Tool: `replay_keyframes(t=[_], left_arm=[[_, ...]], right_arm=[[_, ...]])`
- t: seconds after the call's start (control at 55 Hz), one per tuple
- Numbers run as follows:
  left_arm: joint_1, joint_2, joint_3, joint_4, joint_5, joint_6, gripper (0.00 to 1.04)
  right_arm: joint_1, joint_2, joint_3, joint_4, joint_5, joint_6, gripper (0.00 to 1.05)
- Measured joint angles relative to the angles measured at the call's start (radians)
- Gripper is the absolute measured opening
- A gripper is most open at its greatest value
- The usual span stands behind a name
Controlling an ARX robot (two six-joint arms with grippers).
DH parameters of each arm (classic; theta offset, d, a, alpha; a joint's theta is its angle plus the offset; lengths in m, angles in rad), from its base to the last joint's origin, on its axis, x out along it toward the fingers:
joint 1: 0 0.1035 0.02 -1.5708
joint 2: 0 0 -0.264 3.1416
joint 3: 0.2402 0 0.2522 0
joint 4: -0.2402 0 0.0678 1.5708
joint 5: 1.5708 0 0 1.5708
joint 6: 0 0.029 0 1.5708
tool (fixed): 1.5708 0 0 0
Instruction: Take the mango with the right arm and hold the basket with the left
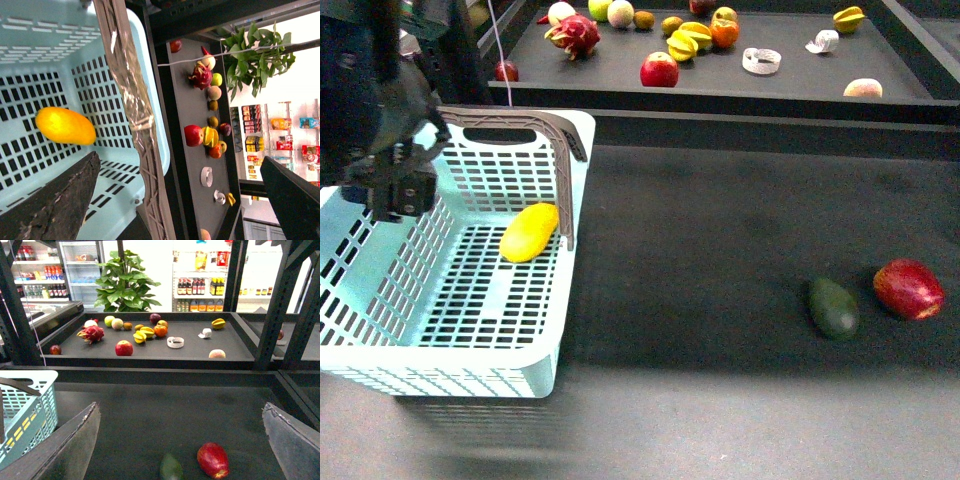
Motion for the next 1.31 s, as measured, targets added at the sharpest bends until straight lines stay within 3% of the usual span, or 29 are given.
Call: replay_keyframes(t=[0.382, 0.709, 0.745, 0.836, 0.891, 1.0, 1.182, 1.309], left_arm=[[0.142, -0.373, -0.421, 0.098, -0.032, 0.198, 0.97], [0.174, -0.434, -0.504, 0.137, -0.037, 0.315, 0.97], [0.195, -0.414, -0.522, 0.203, 0.051, 0.392, 0.93], [0.266, -0.352, -0.623, 0.560, 0.428, 0.769, 0.75], [0.272, -0.391, -0.654, 0.632, 0.546, 0.983, 0.64], [0.274, -0.518, -0.694, 0.581, 0.581, 1.282, 0.43], [0.276, -0.747, -0.749, 0.400, 0.581, 1.398, 0.01], [0.276, -0.938, -0.749, 0.196, 0.581, 1.410, 0.02]], right_arm=[[0.000, 0.000, 0.000, 0.000, 0.000, 0.000, 0.97], [0.000, 0.000, 0.000, 0.000, 0.000, 0.000, 0.97], [0.000, 0.000, 0.000, 0.000, 0.000, 0.000, 0.97], [0.000, 0.000, 0.000, 0.000, 0.002, 0.000, 0.97], [0.000, 0.000, 0.000, 0.000, 0.002, 0.000, 0.97], [0.000, 0.000, 0.000, 0.000, -0.001, 0.000, 0.97], [0.000, 0.000, 0.000, 0.000, 0.000, 0.000, 0.97], [0.000, 0.000, 0.000, -0.001, 0.000, 0.000, 0.97]])
